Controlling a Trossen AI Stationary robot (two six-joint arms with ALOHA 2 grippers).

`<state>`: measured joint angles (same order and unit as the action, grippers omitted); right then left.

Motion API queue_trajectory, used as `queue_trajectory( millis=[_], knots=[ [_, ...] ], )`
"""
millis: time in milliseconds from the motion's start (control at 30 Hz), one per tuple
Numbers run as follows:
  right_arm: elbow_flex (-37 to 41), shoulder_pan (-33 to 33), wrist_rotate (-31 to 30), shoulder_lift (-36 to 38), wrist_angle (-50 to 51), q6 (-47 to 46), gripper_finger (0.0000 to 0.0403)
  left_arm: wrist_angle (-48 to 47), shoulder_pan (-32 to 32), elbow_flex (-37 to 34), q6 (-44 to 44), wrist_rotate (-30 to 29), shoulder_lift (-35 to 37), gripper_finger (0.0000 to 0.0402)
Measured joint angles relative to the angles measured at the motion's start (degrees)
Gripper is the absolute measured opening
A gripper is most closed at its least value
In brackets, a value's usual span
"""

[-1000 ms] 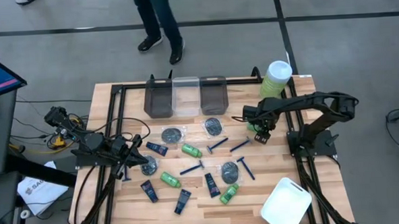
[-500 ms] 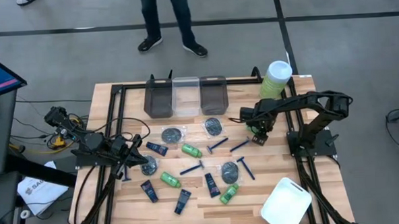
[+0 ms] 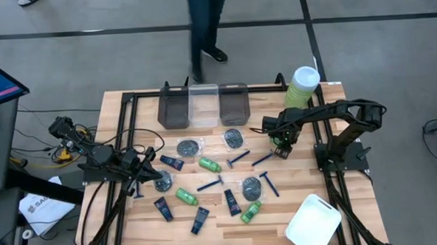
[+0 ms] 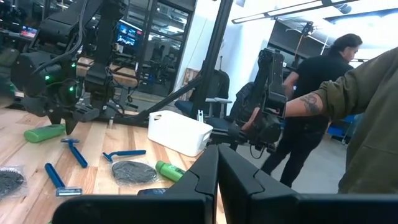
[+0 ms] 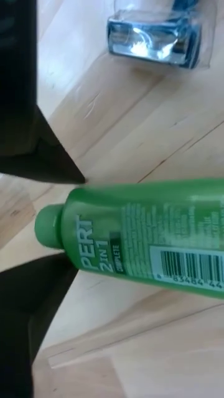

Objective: Pick & Place Travel size toiletries
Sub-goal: Put the green shampoo bottle into the right black bin

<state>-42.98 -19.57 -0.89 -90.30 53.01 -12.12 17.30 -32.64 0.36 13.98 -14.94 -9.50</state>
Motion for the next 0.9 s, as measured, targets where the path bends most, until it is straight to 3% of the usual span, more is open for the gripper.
queue_trajectory(
  millis=[233,600,767,900],
  knots=[
    [-0.07,0.0,-0.1,0.04,-0.07,-0.39,0.0081,0.0,0.0,0.01,0.01,-0.01,0.0,0.0002],
    [-6.32,0.05,-0.83,1.91,4.93,-2.97,0.0081,0.0,-0.02,0.02,0.02,0.0,0.0,0.0002],
    [-14.87,0.41,-0.81,4.91,12.2,-4.88,0.0081,0.12,0.0,0.01,0.02,0.0,0.0,0.0002],
    [-25.25,0.44,-0.92,5.54,12.13,-6.17,0.0081,0.31,0.0,0.0,0.0,0.0,0.0,0.0002]
  ],
)
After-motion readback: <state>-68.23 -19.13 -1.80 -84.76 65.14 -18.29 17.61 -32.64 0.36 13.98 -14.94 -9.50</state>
